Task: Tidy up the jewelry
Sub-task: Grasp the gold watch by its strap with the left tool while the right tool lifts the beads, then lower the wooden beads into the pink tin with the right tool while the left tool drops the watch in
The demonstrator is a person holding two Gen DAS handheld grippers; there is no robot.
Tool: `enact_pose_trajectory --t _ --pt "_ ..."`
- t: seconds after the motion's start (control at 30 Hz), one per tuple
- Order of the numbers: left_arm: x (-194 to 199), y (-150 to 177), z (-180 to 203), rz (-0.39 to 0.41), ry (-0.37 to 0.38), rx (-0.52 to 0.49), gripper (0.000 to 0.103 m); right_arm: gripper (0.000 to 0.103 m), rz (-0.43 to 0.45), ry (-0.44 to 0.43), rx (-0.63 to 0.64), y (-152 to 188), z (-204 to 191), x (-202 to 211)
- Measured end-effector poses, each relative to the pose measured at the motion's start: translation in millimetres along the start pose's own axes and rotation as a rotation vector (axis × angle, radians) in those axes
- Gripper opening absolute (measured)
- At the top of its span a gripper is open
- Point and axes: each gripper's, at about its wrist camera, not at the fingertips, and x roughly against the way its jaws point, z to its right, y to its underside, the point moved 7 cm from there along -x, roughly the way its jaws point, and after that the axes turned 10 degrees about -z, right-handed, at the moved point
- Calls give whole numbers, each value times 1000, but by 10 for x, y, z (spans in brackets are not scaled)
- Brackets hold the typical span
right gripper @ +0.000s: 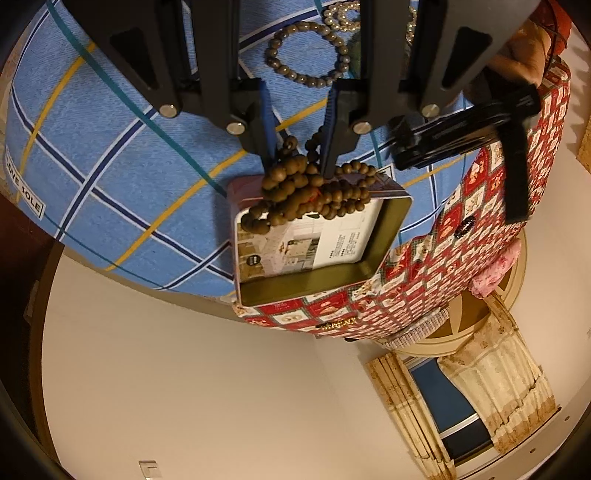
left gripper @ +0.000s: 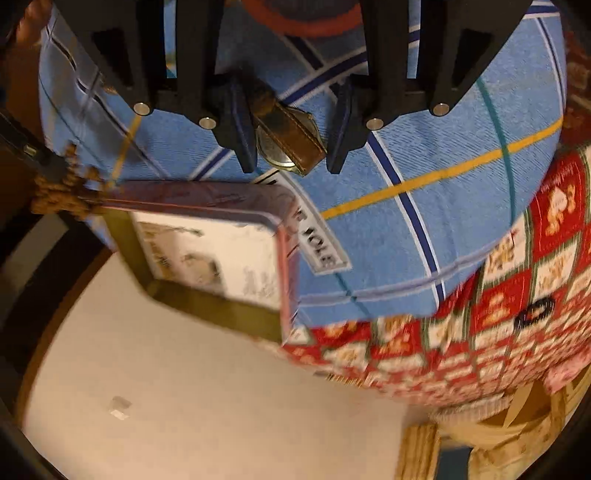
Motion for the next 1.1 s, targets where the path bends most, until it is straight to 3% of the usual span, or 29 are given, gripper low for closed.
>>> enact_pose_trajectory --t 0.13,0.2,0.27,0.47,0.57,0.63,0.7,0.73,0.83,0.97,1.0,1.1 --pt "341 -82 108 104 68 -41 36 25 6 -18 -25 -12 6 -5" --pt "545 -219 241 170 124 -74 16 25 23 -26 -25 -61 -11 25" --pt "639 -381 358 217 158 -90 15 25 41 -19 -15 -137 -34 52" --pt "700 -769 487 267 106 -154 15 25 61 25 0 -377 -17 -13" --pt "684 -697 370 216 103 -167 17 25 56 19 1 -371 -2 4" --pt "556 -528 304 153 87 -183 30 25 59 22 16 -324 0 28" --pt "402 -317 282 78 63 -181 61 25 55 25 15 -283 12 19" --pt "309 -194 281 40 55 -169 65 25 51 20 10 -282 21 8" --pt "105 -49 352 -36 11 -121 66 25 35 3 -11 -242 41 -64" --pt "-311 115 349 -204 -81 55 66 25 25 -3 -25 -206 49 -77" --pt "-303 98 382 -156 -128 60 66 25 28 -3 -27 -200 54 -56" --pt "-425 112 502 -162 -238 40 67 25 36 -3 -27 -196 66 -6"
